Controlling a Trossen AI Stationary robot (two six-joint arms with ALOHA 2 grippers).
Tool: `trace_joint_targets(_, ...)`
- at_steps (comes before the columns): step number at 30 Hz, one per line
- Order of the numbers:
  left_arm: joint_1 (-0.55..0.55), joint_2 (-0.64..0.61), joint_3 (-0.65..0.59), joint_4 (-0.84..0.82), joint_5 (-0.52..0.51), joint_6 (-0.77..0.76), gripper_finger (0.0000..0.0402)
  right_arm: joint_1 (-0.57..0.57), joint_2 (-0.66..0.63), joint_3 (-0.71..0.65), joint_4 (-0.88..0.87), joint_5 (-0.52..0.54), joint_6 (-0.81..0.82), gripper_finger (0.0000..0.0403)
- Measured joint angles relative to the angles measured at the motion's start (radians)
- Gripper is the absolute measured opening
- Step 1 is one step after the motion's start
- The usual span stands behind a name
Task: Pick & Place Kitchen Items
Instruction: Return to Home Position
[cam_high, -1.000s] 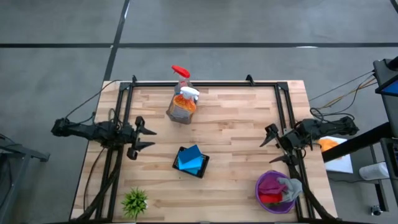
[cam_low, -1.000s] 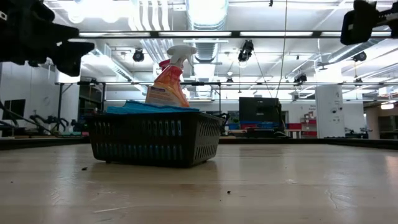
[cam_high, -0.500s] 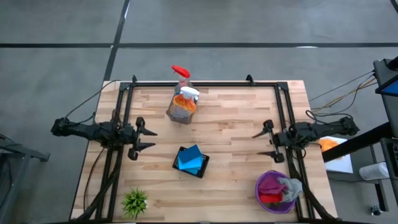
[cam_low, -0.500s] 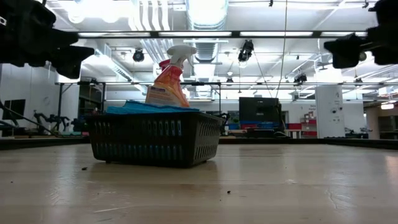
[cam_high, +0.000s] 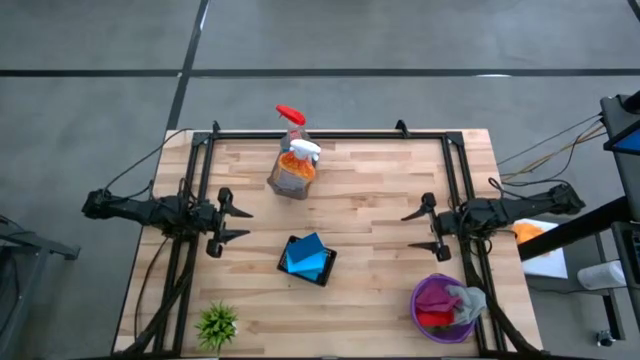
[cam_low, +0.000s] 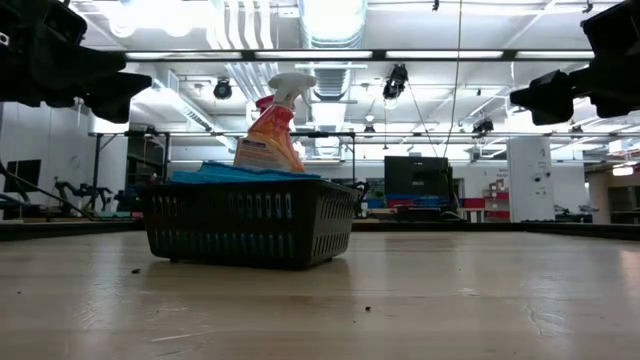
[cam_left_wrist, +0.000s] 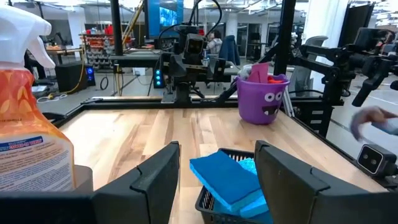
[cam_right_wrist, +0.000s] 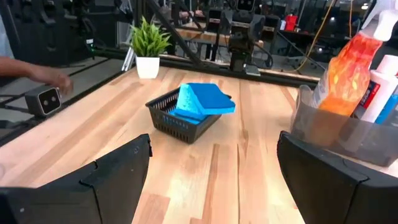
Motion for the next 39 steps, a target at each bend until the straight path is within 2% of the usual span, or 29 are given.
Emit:
trace_joint_targets(18,0.000,0.000,-0.001,0.000,0.000,0.003,0.0209,0.000,0.057,0.002,0.004,0.000,0.000,0.0342)
trace_joint_targets(39,0.000,0.000,-0.001,-0.001,0.000,0.003,0.0209,0.000,0.065,0.002,0.004,-0.001,-0.001,0.0342)
